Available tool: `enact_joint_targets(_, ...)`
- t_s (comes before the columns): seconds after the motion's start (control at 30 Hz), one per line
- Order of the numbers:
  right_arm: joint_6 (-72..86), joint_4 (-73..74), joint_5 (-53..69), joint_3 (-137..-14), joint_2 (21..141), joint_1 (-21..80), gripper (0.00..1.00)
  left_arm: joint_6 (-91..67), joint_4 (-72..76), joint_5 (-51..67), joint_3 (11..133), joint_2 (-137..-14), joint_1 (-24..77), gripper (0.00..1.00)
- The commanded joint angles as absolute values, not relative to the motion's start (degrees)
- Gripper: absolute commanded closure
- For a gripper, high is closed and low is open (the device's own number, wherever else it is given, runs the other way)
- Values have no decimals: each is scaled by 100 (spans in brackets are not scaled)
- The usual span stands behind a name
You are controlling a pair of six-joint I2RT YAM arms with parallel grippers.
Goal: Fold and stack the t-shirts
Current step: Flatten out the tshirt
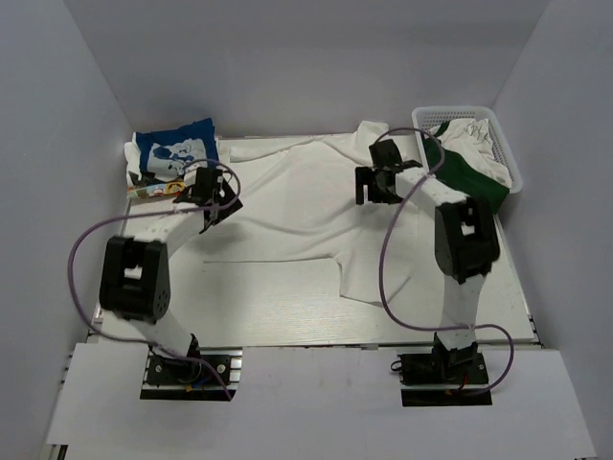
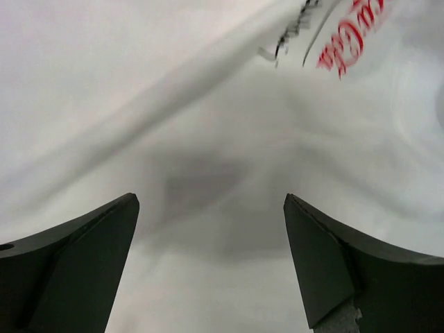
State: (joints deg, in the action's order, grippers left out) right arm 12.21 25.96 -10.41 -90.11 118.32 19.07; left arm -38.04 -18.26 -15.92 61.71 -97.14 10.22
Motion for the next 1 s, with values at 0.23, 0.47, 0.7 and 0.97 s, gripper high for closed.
enact_joint_targets(0.23,1889,2698,-967,-6025,8318,2100,9,-5027,-3023,-2329,4423,-7076,932,0)
enact_joint_targets(0.47,2839,2110,-765,-4193,6321,2074,9,-5353,-2198,-2170,3630,-7268,756,0)
enact_joint_targets(0.7,2804,2583,-966,-3683,5713,2083,9,-5414,-1477,-2092,3489,-8216,571,0)
enact_joint_targets(0.97,3128,3164,-502,-3350,5740,2118,9,-5273,-1099,-1399,3209,-8166,519,78)
